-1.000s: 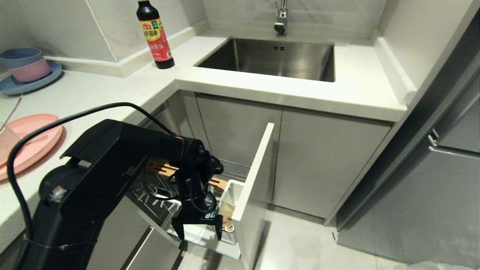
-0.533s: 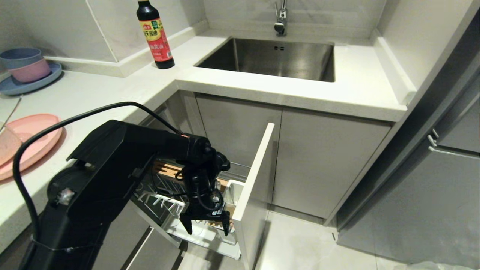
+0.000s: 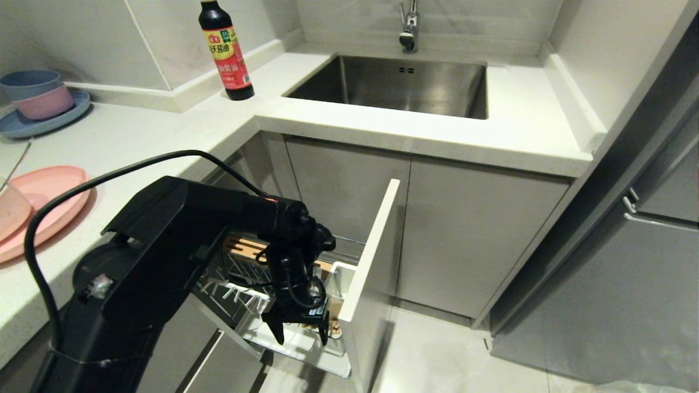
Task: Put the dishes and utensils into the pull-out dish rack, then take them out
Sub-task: Take the chopsticks out of the cupboard
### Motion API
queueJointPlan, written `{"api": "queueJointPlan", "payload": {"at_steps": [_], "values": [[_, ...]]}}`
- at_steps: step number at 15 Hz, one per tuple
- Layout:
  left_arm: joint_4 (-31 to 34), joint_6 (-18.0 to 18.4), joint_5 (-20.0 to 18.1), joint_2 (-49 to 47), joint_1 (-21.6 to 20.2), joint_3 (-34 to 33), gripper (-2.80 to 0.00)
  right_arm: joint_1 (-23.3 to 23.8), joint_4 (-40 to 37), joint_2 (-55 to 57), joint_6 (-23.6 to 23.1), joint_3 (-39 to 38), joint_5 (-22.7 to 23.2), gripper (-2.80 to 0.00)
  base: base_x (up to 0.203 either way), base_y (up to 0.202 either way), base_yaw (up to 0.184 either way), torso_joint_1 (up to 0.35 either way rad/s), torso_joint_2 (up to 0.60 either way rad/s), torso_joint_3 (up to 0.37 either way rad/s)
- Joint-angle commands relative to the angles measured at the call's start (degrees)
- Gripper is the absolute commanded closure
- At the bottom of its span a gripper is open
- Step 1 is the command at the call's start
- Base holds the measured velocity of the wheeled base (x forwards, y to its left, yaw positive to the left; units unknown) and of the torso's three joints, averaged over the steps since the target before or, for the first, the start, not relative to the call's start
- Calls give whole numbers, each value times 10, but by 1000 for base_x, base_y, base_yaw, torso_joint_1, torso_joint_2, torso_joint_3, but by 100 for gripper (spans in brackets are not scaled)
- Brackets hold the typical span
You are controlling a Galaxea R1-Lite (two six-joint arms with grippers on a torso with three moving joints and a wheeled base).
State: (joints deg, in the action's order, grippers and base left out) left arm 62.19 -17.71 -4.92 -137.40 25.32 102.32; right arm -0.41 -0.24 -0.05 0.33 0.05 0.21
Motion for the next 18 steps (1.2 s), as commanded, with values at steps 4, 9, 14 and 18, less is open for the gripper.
{"api": "queueJointPlan", "payload": {"at_steps": [4, 9, 14, 18], "values": [[0, -1, -5, 1, 1, 4, 0, 0, 0, 0, 0, 0, 1, 0, 0, 0, 0, 0, 0, 0], [0, -1, -7, 0, 4, 10, 0, 0, 0, 0, 0, 0, 1, 0, 0, 0, 0, 0, 0, 0], [5, -18, -39, 32, 5, 9, 0, 0, 0, 0, 0, 0, 1, 0, 0, 0, 0, 0, 0, 0], [51, -43, -43, 102, 11, 7, 0, 0, 0, 0, 0, 0, 1, 0, 0, 0, 0, 0, 0, 0]]}}
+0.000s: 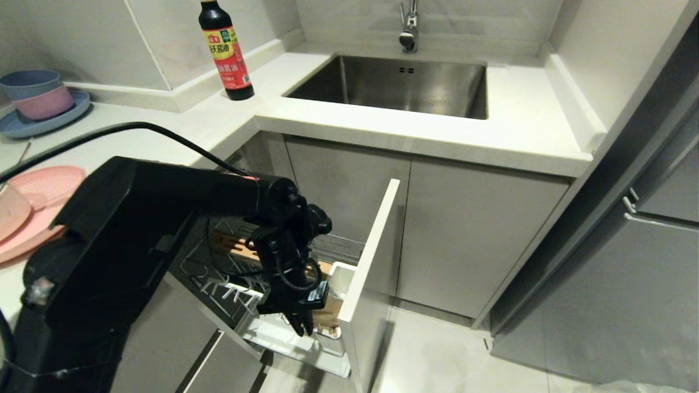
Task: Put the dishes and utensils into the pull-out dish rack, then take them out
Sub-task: Take the chopsticks out of the cupboard
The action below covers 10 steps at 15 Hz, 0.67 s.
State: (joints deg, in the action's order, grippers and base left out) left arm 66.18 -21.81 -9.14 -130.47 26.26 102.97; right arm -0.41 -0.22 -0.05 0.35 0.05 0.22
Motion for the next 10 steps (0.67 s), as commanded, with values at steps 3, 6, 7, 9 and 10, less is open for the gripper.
{"api": "queueJointPlan", "payload": {"at_steps": [3, 6, 7, 9, 10], "values": [[55, -9, -1, 74, 7, -1, 0, 0, 0, 0, 0, 0, 0, 0, 0, 0, 0, 0, 0, 0], [86, -17, -3, 117, 11, -6, 0, 0, 0, 0, 0, 0, 0, 0, 0, 0, 0, 0, 0, 0], [96, -21, -3, 129, 12, -6, 0, 0, 0, 0, 0, 0, 0, 0, 0, 0, 0, 0, 0, 0], [113, -28, -3, 153, 12, -7, 0, 0, 0, 0, 0, 0, 0, 0, 0, 0, 0, 0, 0, 0], [124, -29, -3, 166, 12, -7, 0, 0, 0, 0, 0, 0, 0, 0, 0, 0, 0, 0, 0, 0]]}}
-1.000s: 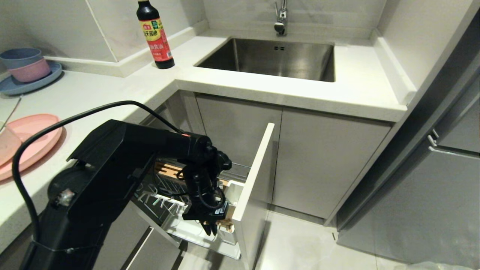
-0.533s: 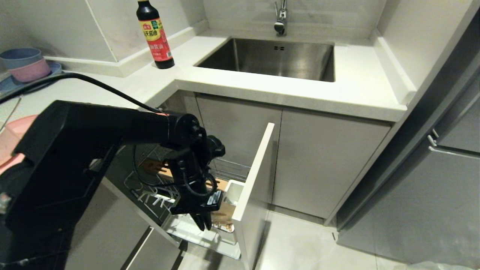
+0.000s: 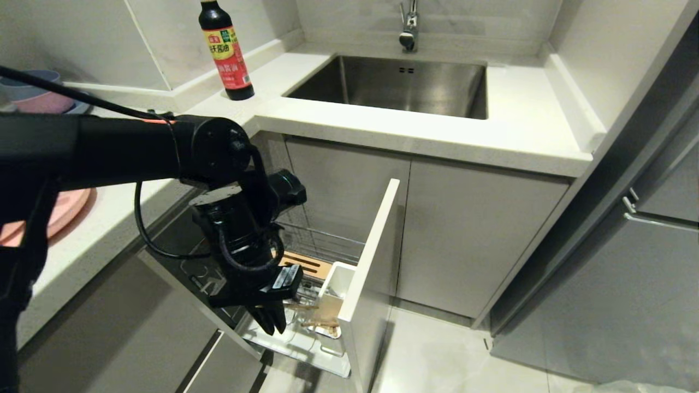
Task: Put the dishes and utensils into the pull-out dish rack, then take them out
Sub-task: Take the chopsticks out of the cupboard
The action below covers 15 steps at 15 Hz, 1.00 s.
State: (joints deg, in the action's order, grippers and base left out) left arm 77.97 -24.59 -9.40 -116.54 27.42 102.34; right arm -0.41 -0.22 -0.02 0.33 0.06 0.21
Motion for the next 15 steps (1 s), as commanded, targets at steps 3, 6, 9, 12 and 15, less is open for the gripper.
{"api": "queueJointPlan", "payload": {"at_steps": [3, 6, 9, 12, 15], "values": [[32, -3, -1, 73, 4, 0, 0, 0, 0, -1, 0, 0, 0, 0, 0, 0, 0, 0, 0, 0], [65, -3, -2, 134, 8, 0, 0, 0, 0, 0, 0, 0, 0, 0, 0, 0, 0, 0, 0, 0], [83, -3, -22, 229, 9, 3, 0, 0, 0, 0, 0, 0, 1, 0, 0, 0, 0, 0, 0, 0], [87, -12, -18, 343, 9, 21, 0, 0, 0, 0, 0, 0, 0, 0, 0, 0, 0, 0, 0, 0], [84, -17, 36, 436, 8, 68, 0, 0, 0, 0, 0, 0, 0, 0, 0, 0, 0, 0, 0, 0]]}}
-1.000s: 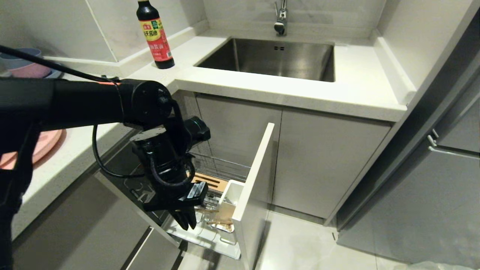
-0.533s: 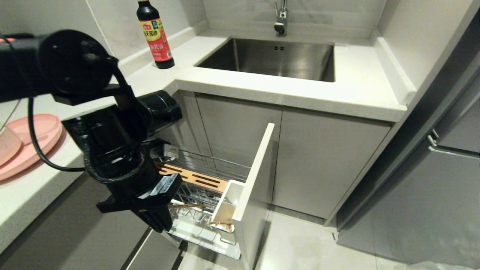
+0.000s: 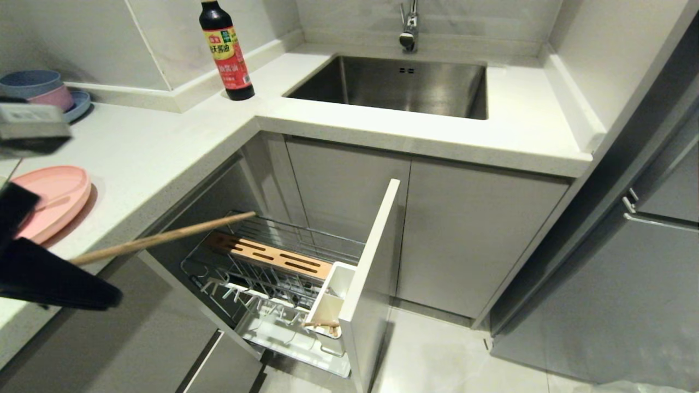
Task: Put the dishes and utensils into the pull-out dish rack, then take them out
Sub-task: Take the chopsticks out of the cupboard
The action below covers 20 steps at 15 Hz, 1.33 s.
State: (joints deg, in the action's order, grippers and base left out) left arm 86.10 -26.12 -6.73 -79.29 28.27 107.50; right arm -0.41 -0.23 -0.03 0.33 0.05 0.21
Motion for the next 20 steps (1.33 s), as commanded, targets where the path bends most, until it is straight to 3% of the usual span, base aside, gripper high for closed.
{"api": "queueJointPlan", "payload": {"at_steps": [1, 3, 5, 9, 14, 17, 20], "values": [[-6, -1, 38, 90, -2, 31, 0, 0, 0, 0, 0, 0, 0, 0, 0, 0, 0, 0, 0, 0], [-72, 1, 133, 129, -23, 39, 0, 0, 0, 0, 0, 0, 0, 0, 0, 0, 0, 0, 0, 0], [-134, 8, 208, 146, -77, 41, 0, 0, 0, 0, 0, 0, 0, 0, 0, 0, 0, 0, 0, 0], [-220, 12, 302, 146, -220, 40, 0, 0, 0, -1, 0, 0, 1, 0, 0, 0, 0, 0, 0, 0], [-317, 12, 319, 66, -441, -3, 0, 0, 0, 0, 0, 0, 0, 0, 0, 0, 0, 0, 0, 0], [-353, 12, 282, -3, -513, -36, 0, 0, 0, 0, 0, 0, 0, 0, 0, 0, 0, 0, 0, 0], [-387, 12, 260, -55, -542, -45, 0, 0, 0, 0, 0, 0, 0, 0, 0, 0, 0, 0, 0, 0]]}}
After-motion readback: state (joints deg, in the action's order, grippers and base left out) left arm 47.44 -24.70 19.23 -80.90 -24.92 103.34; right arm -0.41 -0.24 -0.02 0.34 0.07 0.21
